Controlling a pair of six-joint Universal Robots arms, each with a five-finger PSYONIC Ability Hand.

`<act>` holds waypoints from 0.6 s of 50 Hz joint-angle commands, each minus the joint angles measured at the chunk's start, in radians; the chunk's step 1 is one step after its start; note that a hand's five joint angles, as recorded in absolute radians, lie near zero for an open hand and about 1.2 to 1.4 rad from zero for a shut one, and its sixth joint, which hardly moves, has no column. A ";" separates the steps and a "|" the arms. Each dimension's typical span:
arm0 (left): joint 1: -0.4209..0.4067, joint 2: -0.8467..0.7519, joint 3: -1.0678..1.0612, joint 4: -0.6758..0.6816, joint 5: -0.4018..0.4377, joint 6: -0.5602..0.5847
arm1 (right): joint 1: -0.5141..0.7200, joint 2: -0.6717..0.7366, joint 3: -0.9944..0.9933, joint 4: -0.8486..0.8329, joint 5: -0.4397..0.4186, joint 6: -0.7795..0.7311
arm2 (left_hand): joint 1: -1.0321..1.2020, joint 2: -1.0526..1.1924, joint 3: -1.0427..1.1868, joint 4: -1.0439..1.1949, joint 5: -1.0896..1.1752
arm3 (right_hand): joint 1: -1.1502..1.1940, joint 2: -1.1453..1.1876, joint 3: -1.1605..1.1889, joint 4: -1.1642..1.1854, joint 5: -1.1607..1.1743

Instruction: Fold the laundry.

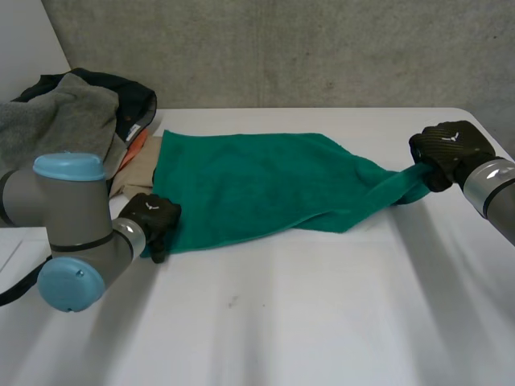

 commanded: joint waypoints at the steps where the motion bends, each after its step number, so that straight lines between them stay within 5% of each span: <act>1: 0.005 -0.027 0.030 0.007 0.000 0.025 | 0.010 0.006 0.016 -0.014 0.000 -0.005 | 0.096 0.100 0.101 0.093 0.091 | 0.255 0.218 0.214 0.203 0.223; 30: 0.001 -0.136 0.206 0.023 -0.029 0.077 | 0.029 -0.004 0.045 -0.039 0.000 -0.010 | 0.148 0.153 0.154 0.145 0.144 | 0.255 0.218 0.214 0.203 0.223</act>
